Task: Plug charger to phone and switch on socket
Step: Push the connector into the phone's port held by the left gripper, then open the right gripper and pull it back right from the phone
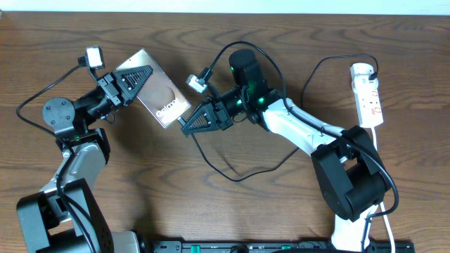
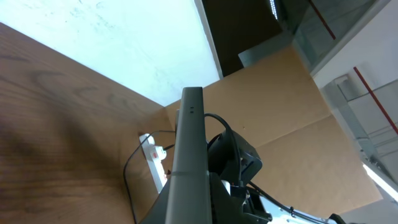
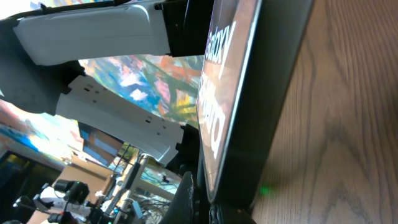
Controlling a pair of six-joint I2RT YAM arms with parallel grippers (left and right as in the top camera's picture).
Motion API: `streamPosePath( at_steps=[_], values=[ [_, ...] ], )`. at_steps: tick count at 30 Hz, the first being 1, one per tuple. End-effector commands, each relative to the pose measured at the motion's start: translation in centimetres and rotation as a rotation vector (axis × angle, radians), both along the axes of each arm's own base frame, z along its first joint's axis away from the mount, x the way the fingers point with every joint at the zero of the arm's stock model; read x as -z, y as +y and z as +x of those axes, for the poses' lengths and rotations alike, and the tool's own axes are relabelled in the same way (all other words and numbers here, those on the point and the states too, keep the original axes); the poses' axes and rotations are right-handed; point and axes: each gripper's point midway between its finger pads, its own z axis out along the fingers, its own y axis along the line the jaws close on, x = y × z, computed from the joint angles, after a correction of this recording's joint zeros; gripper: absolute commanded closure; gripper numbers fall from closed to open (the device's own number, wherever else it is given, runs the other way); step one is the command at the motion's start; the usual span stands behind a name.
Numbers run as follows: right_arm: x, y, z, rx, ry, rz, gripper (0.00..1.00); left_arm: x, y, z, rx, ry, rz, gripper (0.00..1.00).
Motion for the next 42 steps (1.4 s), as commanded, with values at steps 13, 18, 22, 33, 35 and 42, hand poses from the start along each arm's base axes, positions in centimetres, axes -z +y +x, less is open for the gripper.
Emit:
streamPosePath(
  at_steps=[13, 18, 22, 33, 35, 42],
  values=[
    [-0.4, 0.7, 0.9, 0.044, -0.037, 0.000, 0.99, 0.1, -1.9, -2.2, 0.143, -0.059, 0.085, 0.93],
    [-0.4, 0.7, 0.8, 0.044, -0.037, 0.000, 0.59, 0.0, -1.8, -2.1, 0.136, -0.060, 0.083, 0.93],
    [-0.4, 0.6, 0.8, 0.041, -0.036, 0.001, 0.18, 0.0, -1.8, -2.1, 0.135, -0.060, 0.083, 0.93],
    [-0.4, -0.5, 2.5, 0.088, -0.039, -0.002, 0.01, 0.0, -0.6, -1.8, 0.100, -0.072, 0.092, 0.93],
    [-0.3, -1.1, 3.5, 0.123, -0.041, -0.007, 0.01, 0.0, 0.2, -1.7, 0.077, -0.069, 0.092, 0.93],
    [0.6, -3.1, 7.6, 0.288, -0.041, -0.056, 0.01, 0.0, 2.7, -1.5, 0.010, -0.066, 0.094, 0.93]
  ],
)
